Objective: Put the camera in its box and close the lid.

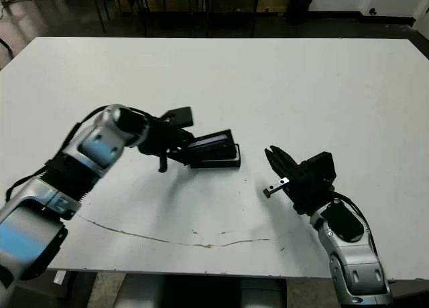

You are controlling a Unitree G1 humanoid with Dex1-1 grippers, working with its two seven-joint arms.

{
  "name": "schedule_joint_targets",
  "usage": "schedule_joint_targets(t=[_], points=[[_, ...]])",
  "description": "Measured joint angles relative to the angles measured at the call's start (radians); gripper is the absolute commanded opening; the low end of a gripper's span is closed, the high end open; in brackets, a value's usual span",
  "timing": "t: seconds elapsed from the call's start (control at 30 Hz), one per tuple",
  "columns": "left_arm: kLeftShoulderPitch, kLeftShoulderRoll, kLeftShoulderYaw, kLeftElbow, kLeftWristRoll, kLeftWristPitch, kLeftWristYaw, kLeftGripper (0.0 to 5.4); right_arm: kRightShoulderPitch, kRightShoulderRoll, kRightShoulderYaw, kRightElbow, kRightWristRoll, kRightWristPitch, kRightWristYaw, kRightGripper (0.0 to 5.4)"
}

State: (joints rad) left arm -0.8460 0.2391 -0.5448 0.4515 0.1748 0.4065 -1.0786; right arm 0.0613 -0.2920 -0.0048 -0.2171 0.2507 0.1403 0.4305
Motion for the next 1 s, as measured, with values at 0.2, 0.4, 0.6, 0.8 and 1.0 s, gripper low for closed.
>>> schedule_joint_targets(t=[0.2,0.4,0.6,0.8,1.0], points=[[-0.007,-0.012,-0.017,-0.019,0.02,0.043,0.007,0.91,0.001,0.0,-0.002,-0.002,0.001,0.004,-0.006,0.0],[-0.008,-0.019,-0.035,-0.024,0.041,0.053,0.013,0.72,0.001,0.004,-0.012,0.004,0.014,0.003,-0.004,0.0],[-0.007,-0.042,-0.067,-0.026,0.073,0.026,0.026,0.59,0.002,0.012,-0.016,0.005,0.017,0.001,-0.004,0.0],[0.003,-0.026,-0.076,-0.062,0.084,0.022,0.022,0.1,0.005,0.014,-0.018,0.003,0.016,0.001,-0.005,0.0],[0.016,0.008,-0.08,-0.104,0.086,0.009,0.006,0.0,0.004,0.014,-0.015,0.001,0.006,0.001,-0.006,0.0]])
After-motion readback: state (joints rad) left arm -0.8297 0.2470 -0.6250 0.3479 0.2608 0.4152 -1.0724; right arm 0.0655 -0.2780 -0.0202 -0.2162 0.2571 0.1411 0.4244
